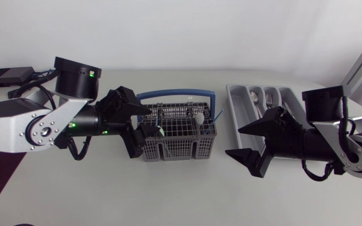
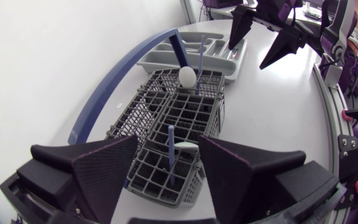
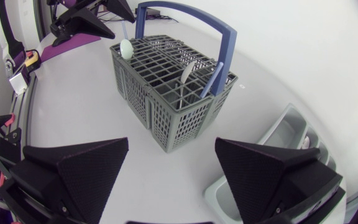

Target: Unload the cutlery basket into the drawer organizer.

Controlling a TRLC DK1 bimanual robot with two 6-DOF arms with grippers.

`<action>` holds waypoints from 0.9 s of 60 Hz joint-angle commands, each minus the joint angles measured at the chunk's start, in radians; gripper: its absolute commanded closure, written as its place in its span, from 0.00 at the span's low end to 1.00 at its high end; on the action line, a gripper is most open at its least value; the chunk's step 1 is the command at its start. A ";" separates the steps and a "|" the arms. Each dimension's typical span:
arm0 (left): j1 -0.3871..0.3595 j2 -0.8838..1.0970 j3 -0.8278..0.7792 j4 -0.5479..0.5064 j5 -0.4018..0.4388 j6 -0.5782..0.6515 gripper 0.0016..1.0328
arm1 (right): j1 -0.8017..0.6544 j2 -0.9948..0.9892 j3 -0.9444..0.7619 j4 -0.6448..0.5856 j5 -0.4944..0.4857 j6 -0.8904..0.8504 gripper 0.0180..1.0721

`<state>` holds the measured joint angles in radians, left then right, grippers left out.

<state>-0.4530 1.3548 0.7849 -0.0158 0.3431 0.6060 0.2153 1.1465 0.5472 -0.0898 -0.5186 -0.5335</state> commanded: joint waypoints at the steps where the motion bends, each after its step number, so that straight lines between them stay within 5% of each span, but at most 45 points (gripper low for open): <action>1: -0.006 0.026 -0.009 0.020 0.000 0.017 0.35 | 0.007 0.010 -0.030 -0.001 0.005 -0.025 0.05; 17: -0.004 0.040 0.004 0.030 0.000 0.014 0.44 | 0.006 0.030 -0.027 0.012 0.003 -0.029 0.05; 46: -0.006 0.058 0.010 0.051 0.002 -0.005 0.85 | 0.006 0.035 -0.036 0.013 0.000 -0.034 0.05; 54: -0.006 0.058 0.011 0.053 0.002 -0.008 0.87 | 0.006 0.035 -0.036 0.013 0.000 -0.036 0.05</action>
<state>-0.4530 1.3952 0.7853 0.0223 0.3420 0.6025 0.2153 1.1702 0.5369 -0.0818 -0.5190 -0.5518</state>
